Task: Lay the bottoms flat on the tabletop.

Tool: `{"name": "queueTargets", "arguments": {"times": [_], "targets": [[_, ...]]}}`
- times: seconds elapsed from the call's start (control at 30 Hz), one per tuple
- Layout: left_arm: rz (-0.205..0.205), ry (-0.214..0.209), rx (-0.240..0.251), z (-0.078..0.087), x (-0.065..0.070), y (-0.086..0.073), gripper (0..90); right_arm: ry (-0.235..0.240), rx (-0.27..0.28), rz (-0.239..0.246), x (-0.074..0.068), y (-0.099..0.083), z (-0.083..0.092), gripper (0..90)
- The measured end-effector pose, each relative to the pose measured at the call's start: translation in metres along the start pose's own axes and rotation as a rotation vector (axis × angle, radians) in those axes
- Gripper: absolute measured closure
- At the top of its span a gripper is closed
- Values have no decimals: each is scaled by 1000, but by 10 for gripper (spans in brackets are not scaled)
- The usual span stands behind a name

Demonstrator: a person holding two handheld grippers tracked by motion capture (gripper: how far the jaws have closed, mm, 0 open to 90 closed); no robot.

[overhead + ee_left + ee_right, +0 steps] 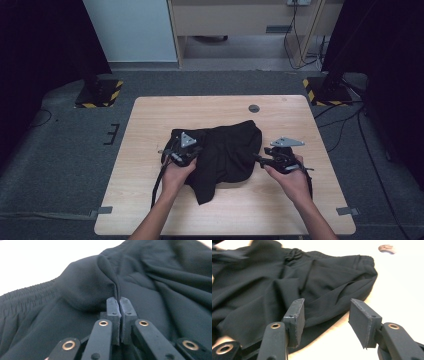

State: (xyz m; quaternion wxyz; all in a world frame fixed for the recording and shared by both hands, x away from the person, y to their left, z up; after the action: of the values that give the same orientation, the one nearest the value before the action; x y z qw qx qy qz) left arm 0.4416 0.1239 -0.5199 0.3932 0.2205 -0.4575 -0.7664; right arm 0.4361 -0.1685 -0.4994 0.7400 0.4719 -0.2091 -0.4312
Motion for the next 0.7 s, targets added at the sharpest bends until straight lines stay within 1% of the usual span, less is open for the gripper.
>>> {"name": "queueTargets", "arguments": {"times": [0.03, 0.07, 0.1, 0.13, 0.17, 0.2, 0.23, 0.27, 0.3, 0.33, 0.37, 0.4, 0.43, 0.5, 0.57, 0.6, 0.63, 0.67, 0.7], "targets": [[0, 0, 0, 0, 0, 0, 875, -14, -4, 0, 2, 1, -1, 464], [-17, -26, -9, 15, 8, -9, 875, -25, -8, -2, 4, 2, -4, 464], [-27, -35, -18, 22, 12, -15, 875, -38, -10, -8, 6, 3, -7, 464], [-27, -35, -18, 22, 12, -15, 875, -53, -16, -4, 9, 4, -10, 459], [-20, -53, -32, 33, 16, -28, 875, -67, -26, -2, 11, 4, -14, 449], [-20, -53, -32, 33, 16, -28, 875, -76, -32, -12, 13, 5, -19, 446], [-12, -63, -40, 38, 17, -35, 875, -82, -34, -25, 14, 5, -23, 440], [-28, -78, -61, 46, 21, -47, 875, -89, -41, -21, 16, 5, -28, 429], [-38, -82, -70, 49, 22, -51, 875, -100, -61, -23, 17, 5, -33, 415], [-38, -82, -70, 49, 22, -51, 874, -112, -73, -24, 18, 4, -38, 403], [-30, -89, -72, 51, 23, -55, 873, -122, -80, -14, 21, 4, -43, 395], [-20, -95, -70, 52, 24, -57, 872, -132, -94, -22, 22, 3, -48, 378], [-23, -100, -71, 53, 25, -58, 871, -139, -104, -32, 24, 3, -53, 362], [-35, -97, -75, 53, 26, -60, 869, -155, -107, -56, 30, 2, -60, 330], [-36, -89, -72, 53, 26, -62, 862, -151, -120, -92, 36, -1, -67, 302], [-35, -84, -67, 53, 26, -61, 852, -145, -129, -107, 37, -2, -70, 313], [-37, -77, -59, 53, 25, -61, 852, -145, -129, -107, 37, -2, -70, 313], [-43, -70, -52, 53, 24, -61, 833, -130, -139, -112, 39, -5, -73, 471], [-40, -69, -50, 53, 23, -61, 833, -130, -139, -112, 39, -5, -73, 471]]}}
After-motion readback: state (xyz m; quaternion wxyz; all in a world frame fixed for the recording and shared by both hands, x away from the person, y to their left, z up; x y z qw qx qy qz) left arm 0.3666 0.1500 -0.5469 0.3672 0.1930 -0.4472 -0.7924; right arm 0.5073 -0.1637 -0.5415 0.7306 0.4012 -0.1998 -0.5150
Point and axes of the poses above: each handheld gripper's, and its own axes: z roughly backward along the jaws, y roughly out of its top, x roughly to its right, the point moved 5 cm from there along -z, roughly forward along the jaws, and after that the axes turned 9 degrees about x, right-handed, at the moved point
